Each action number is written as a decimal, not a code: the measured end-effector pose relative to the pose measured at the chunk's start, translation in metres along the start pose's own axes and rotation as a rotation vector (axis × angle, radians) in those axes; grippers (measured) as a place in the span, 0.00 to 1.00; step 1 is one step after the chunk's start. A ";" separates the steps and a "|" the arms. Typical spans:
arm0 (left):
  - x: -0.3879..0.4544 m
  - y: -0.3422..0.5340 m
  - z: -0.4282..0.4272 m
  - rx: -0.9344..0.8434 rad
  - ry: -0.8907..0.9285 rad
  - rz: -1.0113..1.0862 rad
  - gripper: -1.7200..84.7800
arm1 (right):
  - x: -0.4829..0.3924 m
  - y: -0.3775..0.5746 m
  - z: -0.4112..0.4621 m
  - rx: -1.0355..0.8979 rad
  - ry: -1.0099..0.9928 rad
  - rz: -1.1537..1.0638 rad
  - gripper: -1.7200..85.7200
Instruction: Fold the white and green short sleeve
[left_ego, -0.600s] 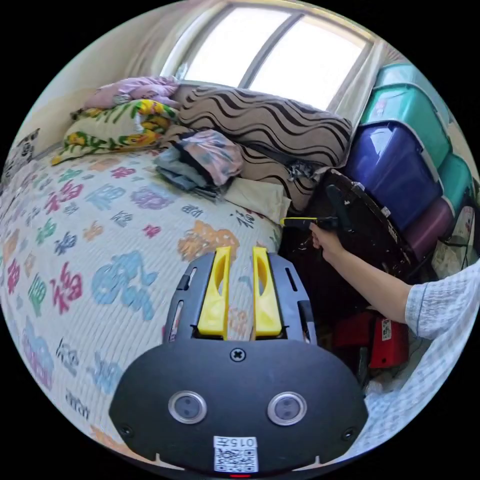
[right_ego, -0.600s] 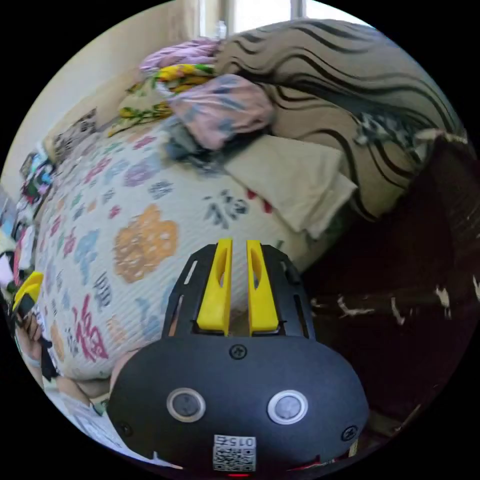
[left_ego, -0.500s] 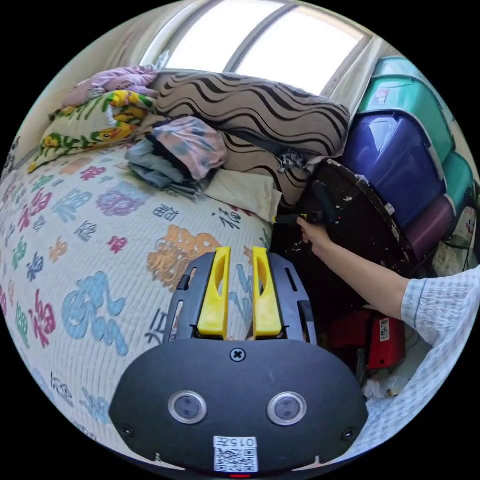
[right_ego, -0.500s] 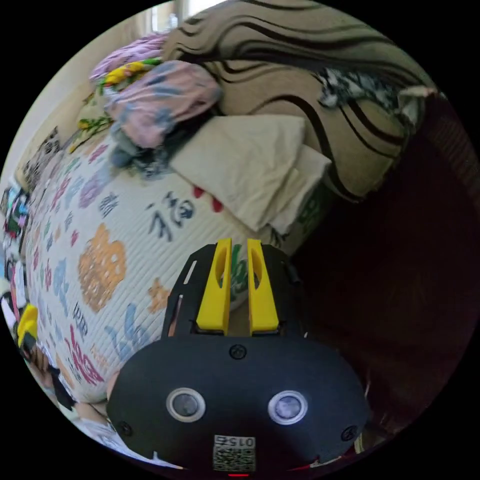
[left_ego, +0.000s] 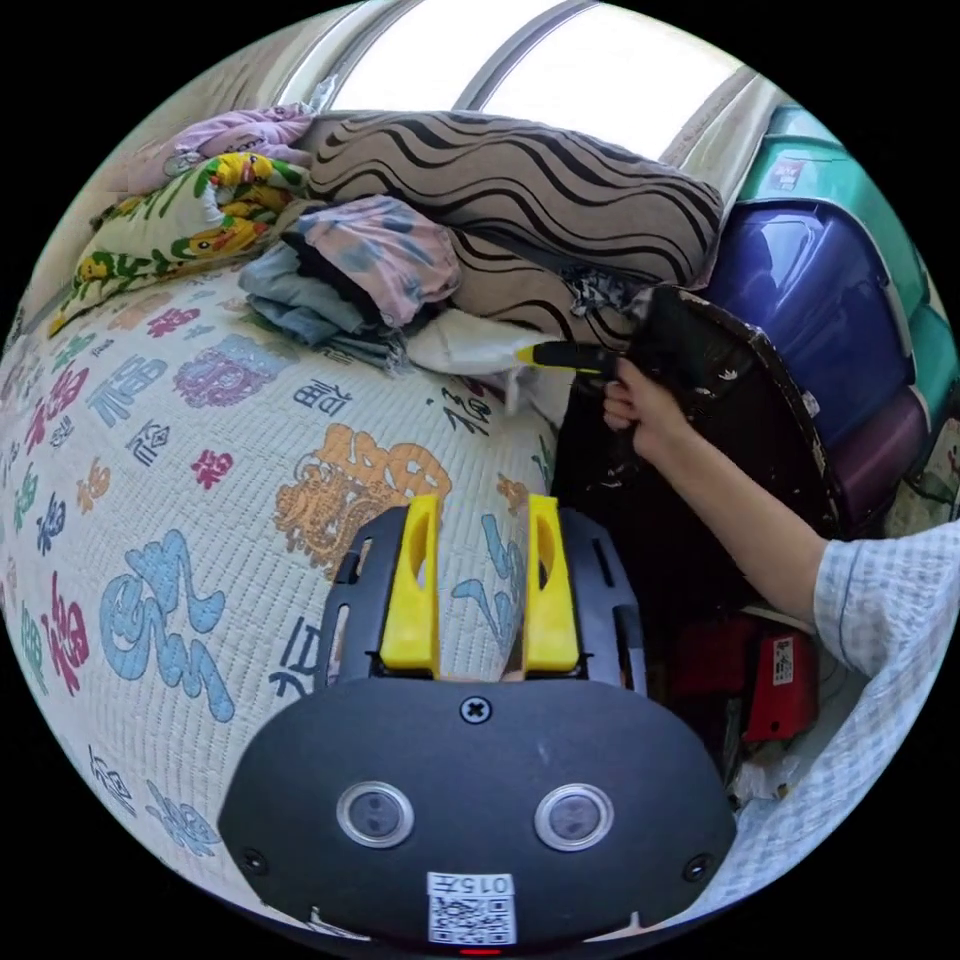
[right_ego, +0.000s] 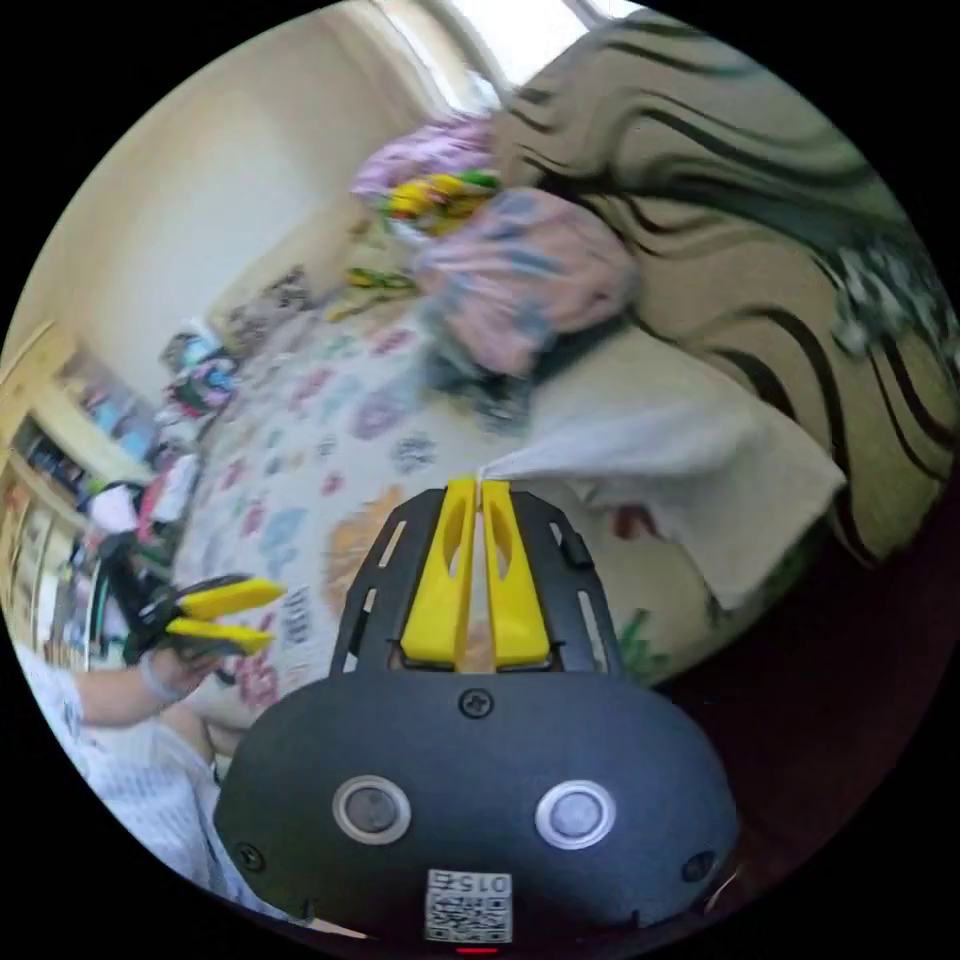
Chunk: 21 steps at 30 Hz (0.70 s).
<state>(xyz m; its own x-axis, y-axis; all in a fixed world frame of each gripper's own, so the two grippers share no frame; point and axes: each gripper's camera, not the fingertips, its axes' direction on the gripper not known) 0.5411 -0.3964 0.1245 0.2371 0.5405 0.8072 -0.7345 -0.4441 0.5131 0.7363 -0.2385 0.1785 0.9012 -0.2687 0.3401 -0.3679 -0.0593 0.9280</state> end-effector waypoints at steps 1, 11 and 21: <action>0.005 -0.008 -0.007 0.021 -0.010 -0.004 0.21 | -0.045 -0.005 -0.020 0.007 -0.093 -0.110 0.01; 0.029 0.023 -0.237 0.198 -0.222 -0.017 0.02 | -0.288 -0.009 -0.145 0.040 -0.557 -0.445 0.01; 0.135 -0.018 -0.539 0.424 -0.747 0.217 0.02 | -0.472 -0.058 -0.237 0.218 -0.765 -0.493 0.01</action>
<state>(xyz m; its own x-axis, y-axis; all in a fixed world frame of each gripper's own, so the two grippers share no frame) 0.2434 0.0698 0.0666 0.5823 -0.1279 0.8028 -0.5487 -0.7905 0.2721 0.3866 0.1200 0.0006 0.5995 -0.7205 -0.3485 -0.0893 -0.4929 0.8655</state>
